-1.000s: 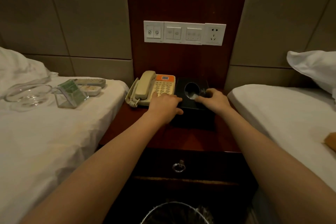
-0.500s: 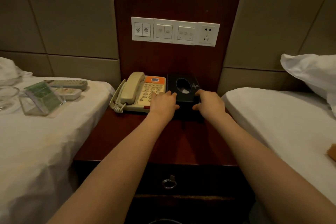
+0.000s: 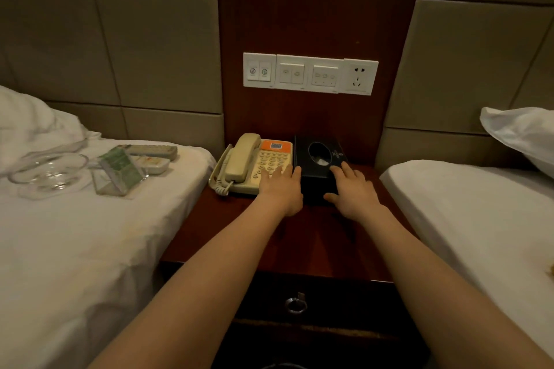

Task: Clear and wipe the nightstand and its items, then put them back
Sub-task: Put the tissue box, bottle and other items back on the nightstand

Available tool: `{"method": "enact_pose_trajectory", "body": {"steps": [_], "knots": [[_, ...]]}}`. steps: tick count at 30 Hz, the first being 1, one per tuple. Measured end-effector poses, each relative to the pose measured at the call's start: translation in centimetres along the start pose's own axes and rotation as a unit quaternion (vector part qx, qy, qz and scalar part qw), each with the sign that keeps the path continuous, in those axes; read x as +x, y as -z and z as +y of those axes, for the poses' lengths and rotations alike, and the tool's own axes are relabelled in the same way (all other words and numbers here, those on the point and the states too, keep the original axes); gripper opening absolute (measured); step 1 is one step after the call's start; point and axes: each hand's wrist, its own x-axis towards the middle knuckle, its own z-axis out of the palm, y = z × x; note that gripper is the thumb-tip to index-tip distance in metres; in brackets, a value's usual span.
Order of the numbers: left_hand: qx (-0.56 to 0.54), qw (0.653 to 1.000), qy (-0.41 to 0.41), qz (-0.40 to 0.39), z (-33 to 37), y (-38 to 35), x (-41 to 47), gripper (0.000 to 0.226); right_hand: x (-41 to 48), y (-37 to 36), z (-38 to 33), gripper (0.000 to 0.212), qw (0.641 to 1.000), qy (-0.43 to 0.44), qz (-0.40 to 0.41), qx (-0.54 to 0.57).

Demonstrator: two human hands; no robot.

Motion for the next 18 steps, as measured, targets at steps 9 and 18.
{"method": "enact_pose_trajectory", "body": {"steps": [9,18], "knots": [[0.005,0.994,0.099,0.044,-5.5,2.7,-7.7,0.047,-4.2,2.4,-9.0,0.058,0.991,0.131,0.021,0.005],[-0.028,0.976,0.206,0.065,-12.0,4.5,-16.8,0.045,-8.9,3.3,-17.6,0.038,0.961,0.197,-0.023,0.192]]}}
